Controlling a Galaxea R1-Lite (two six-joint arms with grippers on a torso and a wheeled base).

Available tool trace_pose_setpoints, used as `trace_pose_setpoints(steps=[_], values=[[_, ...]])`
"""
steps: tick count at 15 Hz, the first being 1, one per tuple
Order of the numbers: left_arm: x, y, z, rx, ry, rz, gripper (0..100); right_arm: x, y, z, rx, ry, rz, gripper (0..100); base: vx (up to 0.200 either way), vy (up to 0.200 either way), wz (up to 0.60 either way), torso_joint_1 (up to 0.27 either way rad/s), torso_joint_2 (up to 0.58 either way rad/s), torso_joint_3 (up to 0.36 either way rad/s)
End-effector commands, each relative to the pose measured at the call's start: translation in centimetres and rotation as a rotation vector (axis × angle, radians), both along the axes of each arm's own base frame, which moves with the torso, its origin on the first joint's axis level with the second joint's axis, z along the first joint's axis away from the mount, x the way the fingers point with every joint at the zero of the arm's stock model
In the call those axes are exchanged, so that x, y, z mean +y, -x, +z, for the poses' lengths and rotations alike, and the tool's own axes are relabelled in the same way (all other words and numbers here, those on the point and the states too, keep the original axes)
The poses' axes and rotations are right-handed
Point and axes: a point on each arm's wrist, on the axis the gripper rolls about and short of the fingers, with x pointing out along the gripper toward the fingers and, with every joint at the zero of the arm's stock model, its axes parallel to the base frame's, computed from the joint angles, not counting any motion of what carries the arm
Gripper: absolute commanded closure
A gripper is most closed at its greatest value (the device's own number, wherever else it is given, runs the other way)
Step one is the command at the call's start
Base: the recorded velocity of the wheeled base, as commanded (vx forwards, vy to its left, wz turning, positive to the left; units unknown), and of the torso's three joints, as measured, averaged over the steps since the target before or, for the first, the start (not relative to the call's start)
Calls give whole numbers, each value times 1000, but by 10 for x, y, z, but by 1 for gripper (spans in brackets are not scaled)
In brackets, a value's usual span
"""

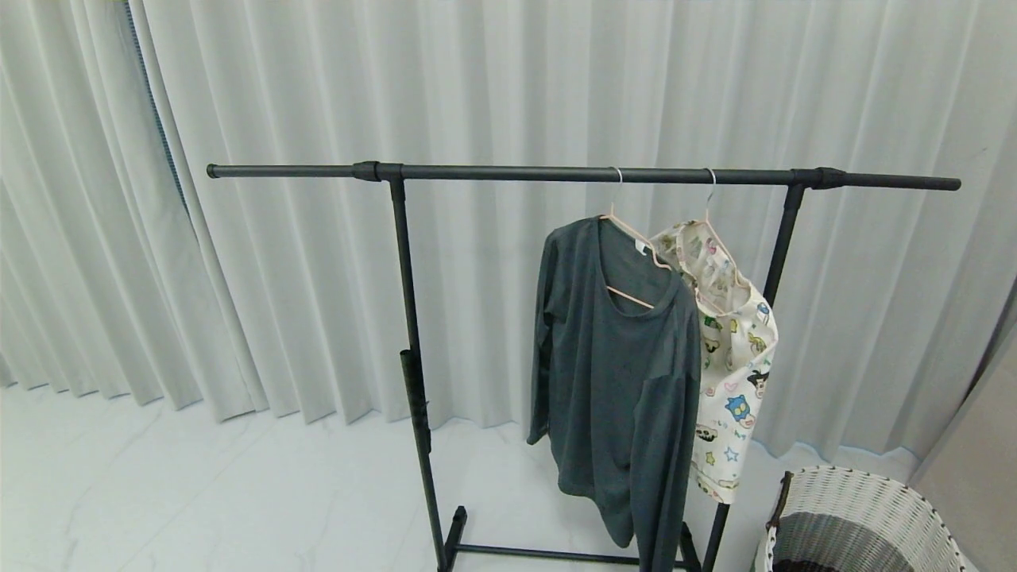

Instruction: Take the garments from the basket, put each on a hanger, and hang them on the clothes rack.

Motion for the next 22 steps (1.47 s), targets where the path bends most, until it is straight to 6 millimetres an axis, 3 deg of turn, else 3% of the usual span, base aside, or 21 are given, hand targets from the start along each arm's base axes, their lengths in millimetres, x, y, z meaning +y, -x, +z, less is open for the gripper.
trace_pose_setpoints(steps=[1,3,7,13,15,19,22], values=[[-1,0,0,0,-6,-28,100,1,14,-3,-154,-3,54,0,0,0,0,-71,139,76],[-4,-1,-1,-3,-3,-159,100,1,23,-6,-261,-7,122,0,0,0,0,-27,78,31],[-8,-2,-3,-2,22,-355,100,0,23,-7,-284,-50,67,0,0,0,0,0,0,0],[-8,-2,-5,32,74,-335,100,0,22,-11,-393,-300,18,0,0,0,0,0,0,0],[-9,-11,-4,139,78,-253,100,1,22,-11,-387,-317,64,0,0,0,0,0,0,0],[-9,3,-7,-41,64,-286,100,3,21,-11,-367,-325,163,0,0,0,0,0,0,0],[-9,5,-7,-69,62,-283,100,5,17,-12,-387,-347,253,0,0,0,0,0,0,0]])
